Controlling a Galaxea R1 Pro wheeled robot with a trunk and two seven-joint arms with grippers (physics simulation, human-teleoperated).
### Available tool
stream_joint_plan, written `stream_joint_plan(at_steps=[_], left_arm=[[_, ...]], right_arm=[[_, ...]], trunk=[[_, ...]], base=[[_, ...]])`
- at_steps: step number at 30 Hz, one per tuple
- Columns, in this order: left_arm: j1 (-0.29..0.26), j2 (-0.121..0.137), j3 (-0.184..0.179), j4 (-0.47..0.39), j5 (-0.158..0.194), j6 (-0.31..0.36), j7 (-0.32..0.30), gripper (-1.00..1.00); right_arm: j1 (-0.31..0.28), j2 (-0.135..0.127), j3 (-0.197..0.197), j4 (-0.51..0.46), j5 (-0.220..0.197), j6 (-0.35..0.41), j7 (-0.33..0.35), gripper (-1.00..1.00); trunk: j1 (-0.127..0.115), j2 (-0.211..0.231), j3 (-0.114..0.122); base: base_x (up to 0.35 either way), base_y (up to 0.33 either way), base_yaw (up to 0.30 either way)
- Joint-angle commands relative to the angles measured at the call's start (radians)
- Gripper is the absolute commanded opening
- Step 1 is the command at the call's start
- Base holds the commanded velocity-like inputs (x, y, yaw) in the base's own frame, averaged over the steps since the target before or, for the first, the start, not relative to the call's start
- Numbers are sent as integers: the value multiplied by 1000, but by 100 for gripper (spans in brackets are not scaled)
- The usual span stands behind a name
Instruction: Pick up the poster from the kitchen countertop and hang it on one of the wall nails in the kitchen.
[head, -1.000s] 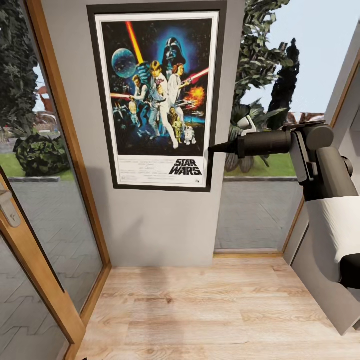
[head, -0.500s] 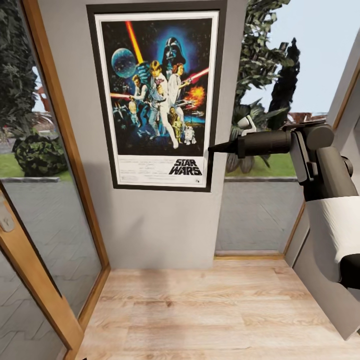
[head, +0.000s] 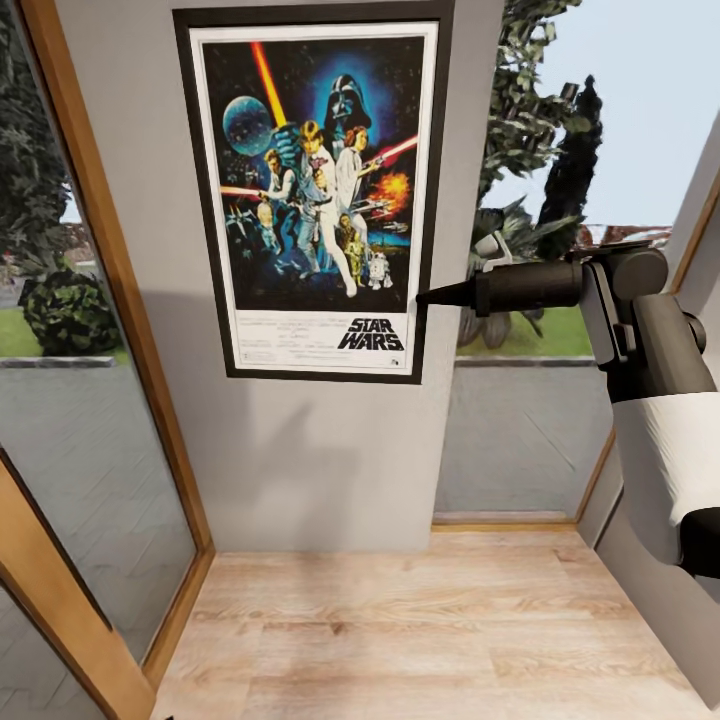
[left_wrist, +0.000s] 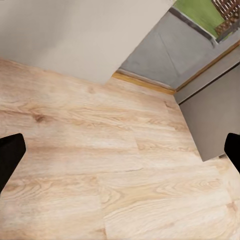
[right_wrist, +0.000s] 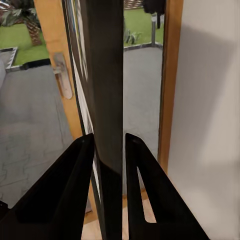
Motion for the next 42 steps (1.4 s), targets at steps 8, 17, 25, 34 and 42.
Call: stream_joint_plan(at_steps=[8,17,25,34,42], left_arm=[[-1,0,-8,0,8,-5,-2,100],[-1,0,-8,0,8,-5,-2,100],[-1,3,-8,1,8,-5,-2,100],[-1,12,-8,1,8,-5,-2,100],[-1,21,-8,1,8,-5,-3,100]], right_arm=[[-1,-1,2,0,-9,10,-3,-100],[-1,-1,2,0,-10,10,-3,-100],[-1,-1,1,0,-11,10,-3,-100],[-1,-1,1,0,-10,10,-3,-100],[-1,-1,1,0,-10,10,-3,-100]], trunk=[[1,-2,-2],[1,-2,-2],[1,-2,-2],[1,-2,-2],[1,-2,-2]], base=[[222,0,0],[166,0,0],[166,0,0],[129,0,0],[130,0,0]])
